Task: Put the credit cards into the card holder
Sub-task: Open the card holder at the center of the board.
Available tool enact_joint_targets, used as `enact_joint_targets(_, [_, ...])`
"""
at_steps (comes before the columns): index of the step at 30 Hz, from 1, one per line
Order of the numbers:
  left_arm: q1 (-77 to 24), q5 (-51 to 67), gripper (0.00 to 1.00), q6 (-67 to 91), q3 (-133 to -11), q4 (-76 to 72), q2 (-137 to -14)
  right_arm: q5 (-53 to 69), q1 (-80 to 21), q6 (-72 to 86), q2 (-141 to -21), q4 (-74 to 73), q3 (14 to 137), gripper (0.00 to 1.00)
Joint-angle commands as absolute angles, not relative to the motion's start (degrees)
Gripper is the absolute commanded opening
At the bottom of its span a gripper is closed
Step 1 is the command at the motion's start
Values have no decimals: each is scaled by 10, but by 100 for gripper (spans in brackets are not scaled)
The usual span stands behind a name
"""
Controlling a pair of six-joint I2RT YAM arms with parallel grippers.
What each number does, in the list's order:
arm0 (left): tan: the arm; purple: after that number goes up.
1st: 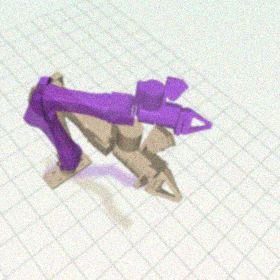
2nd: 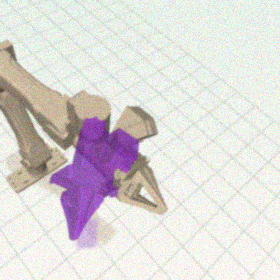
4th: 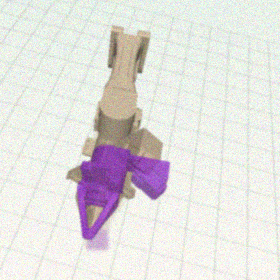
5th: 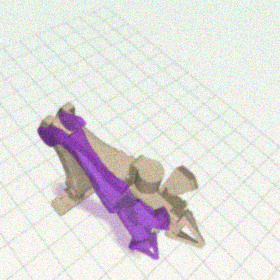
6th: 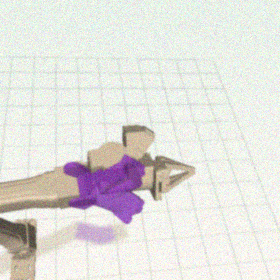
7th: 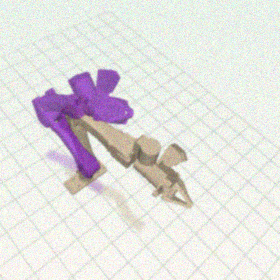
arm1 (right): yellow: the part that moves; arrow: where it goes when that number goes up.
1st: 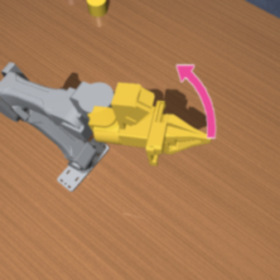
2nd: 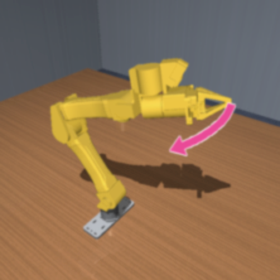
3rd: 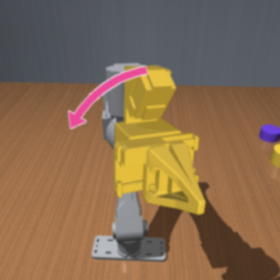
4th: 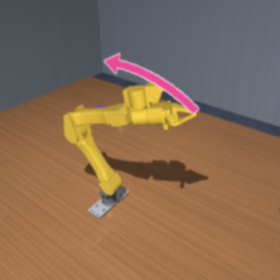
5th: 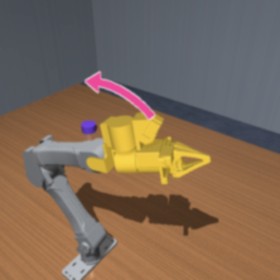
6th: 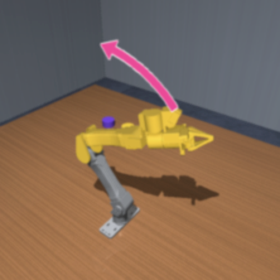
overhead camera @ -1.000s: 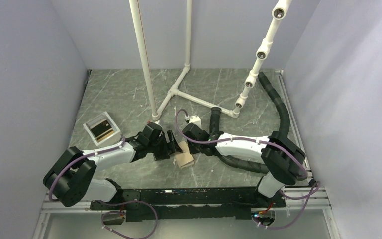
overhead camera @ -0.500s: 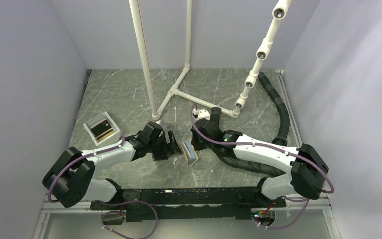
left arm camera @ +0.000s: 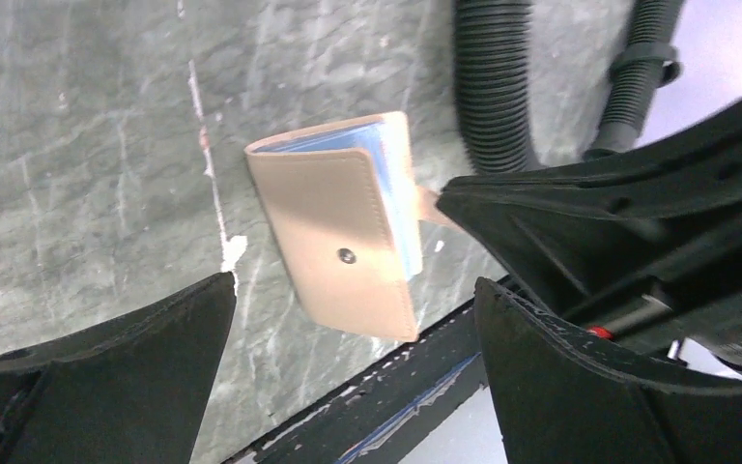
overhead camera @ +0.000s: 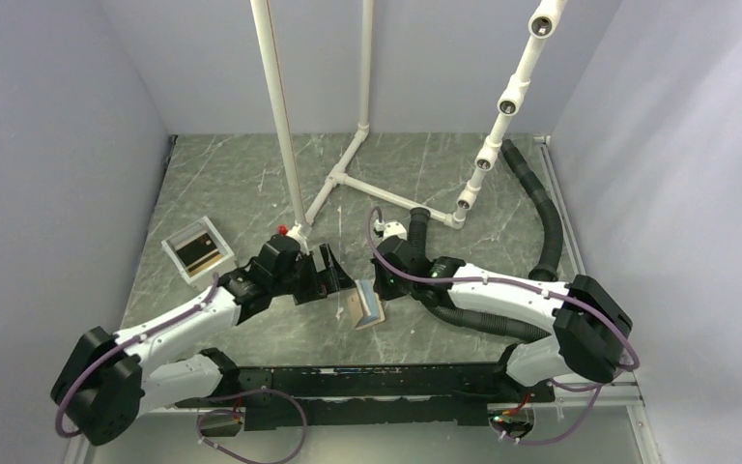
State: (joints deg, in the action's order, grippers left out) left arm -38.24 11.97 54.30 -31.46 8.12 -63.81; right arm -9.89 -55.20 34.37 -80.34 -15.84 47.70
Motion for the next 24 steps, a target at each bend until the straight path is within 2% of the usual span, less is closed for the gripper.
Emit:
enact_joint_targets(1, [-385,111,99,546,-335,92,-620,-88,-551,355,-767,-123,472,0])
enact_joint_targets(8, [-398,77,98,519,-394,164,-744,-87,-551,357,-760,-119,470,0])
enact_joint_targets(9, [-399,73,94,513,-394,163,-760,-87,-551,357,-757,-116,468,0])
enact_joint_targets(12, [-399,39,73,512,-394,190,-788,-117,-547,351,-762,-139,463,0])
enact_joint_targets(13, [-399,34,69,514,-382,187,-783,-131,-540,347,-767,-151,460,3])
enact_joint_targets(14, [-399,33,64,517,-368,176,-774,-136,-530,336,-773,-161,457,13])
enact_joint_targets(16, [-399,35,51,519,-342,159,-761,-183,-524,317,-786,-207,466,26])
enact_joint_targets(19, [-399,31,24,522,-327,162,-763,-254,-567,298,-791,-281,511,41])
enact_joint_targets(21, [-399,37,20,528,-314,148,-763,-237,-594,292,-774,-282,532,47])
enact_joint_targets(24, [-399,39,18,540,-298,129,-760,-111,-596,301,-743,-208,514,52])
